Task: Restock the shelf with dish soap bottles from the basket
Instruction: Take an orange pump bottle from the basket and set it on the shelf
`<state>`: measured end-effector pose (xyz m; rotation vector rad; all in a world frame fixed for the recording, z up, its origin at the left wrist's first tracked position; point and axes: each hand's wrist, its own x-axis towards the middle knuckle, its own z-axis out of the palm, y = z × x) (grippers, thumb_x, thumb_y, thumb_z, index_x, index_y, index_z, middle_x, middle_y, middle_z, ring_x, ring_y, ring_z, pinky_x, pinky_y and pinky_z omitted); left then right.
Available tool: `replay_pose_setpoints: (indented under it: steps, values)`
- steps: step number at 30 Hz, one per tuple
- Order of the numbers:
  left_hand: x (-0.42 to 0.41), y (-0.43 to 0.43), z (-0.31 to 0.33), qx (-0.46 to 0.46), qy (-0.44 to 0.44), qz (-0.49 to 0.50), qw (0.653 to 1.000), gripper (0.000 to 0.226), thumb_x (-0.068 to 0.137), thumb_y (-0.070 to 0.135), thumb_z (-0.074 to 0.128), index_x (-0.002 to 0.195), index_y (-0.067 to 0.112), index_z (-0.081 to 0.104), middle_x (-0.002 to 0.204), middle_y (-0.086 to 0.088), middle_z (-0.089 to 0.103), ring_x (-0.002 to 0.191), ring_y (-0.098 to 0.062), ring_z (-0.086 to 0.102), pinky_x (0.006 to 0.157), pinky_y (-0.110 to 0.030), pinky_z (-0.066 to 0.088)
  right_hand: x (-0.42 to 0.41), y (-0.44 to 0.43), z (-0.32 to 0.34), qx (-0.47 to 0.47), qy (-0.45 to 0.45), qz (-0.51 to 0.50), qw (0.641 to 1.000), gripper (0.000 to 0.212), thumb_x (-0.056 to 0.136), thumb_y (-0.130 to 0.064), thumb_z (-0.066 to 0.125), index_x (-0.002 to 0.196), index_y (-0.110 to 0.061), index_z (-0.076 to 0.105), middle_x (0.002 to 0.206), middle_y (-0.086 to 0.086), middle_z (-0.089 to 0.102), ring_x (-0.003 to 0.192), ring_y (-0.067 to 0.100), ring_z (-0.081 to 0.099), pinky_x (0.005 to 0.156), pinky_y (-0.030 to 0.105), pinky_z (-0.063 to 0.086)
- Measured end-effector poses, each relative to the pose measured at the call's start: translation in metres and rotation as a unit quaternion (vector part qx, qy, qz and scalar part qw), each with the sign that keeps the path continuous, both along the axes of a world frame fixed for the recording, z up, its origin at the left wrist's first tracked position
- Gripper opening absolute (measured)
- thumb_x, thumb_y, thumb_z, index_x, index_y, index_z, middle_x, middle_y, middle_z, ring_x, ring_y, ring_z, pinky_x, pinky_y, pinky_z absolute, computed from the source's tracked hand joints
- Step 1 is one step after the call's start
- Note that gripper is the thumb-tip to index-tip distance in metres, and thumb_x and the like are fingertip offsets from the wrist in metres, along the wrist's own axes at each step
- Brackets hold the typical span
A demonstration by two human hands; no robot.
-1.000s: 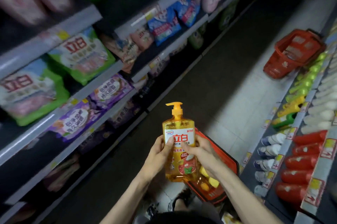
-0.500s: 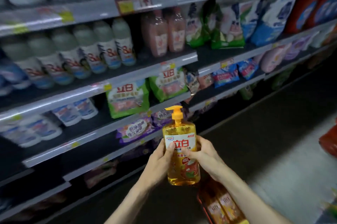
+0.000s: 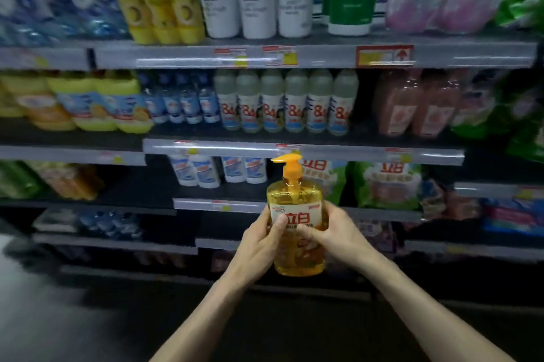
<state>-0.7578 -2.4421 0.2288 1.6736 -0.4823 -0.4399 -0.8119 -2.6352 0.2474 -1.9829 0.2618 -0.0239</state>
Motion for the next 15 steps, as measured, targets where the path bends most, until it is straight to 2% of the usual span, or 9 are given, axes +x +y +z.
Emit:
replay_pose_setpoints:
  steps: [6, 11, 15]
  values:
    - [-0.016, 0.038, 0.011, -0.008, -0.004, 0.105, 0.994, 0.041, 0.108, 0.05, 0.049, 0.144, 0.032, 0.059, 0.136, 0.008, 0.071, 0.127, -0.013, 0.068, 0.104, -0.044, 0.059, 0.037, 0.028, 0.002, 0.003, -0.018, 0.116, 0.993, 0.054, 0.086, -0.033, 0.088, 0.132, -0.022, 0.062, 0.122, -0.008, 0.074, 0.114, 0.008, 0.07, 0.101, 0.039, 0.059]
    - [-0.03, 0.078, 0.021, 0.011, -0.016, 0.193, 0.981, 0.039, 0.108, 0.049, 0.048, 0.143, 0.036, 0.058, 0.136, 0.013, 0.071, 0.127, -0.007, 0.067, 0.102, -0.032, 0.059, 0.057, 0.071, 0.0, 0.006, -0.032, 0.207, 0.978, 0.048, 0.087, -0.035, 0.086, 0.128, -0.037, 0.061, 0.122, -0.016, 0.072, 0.115, 0.001, 0.068, 0.102, 0.039, 0.059]
    - [-0.034, 0.118, 0.029, 0.022, -0.024, 0.248, 0.968, 0.036, 0.109, 0.044, 0.049, 0.141, 0.031, 0.06, 0.133, 0.011, 0.073, 0.125, -0.008, 0.068, 0.105, -0.038, 0.058, 0.064, 0.116, 0.003, 0.021, -0.038, 0.241, 0.97, 0.051, 0.089, -0.032, 0.084, 0.134, -0.034, 0.06, 0.125, -0.016, 0.071, 0.12, 0.004, 0.067, 0.105, 0.042, 0.057]
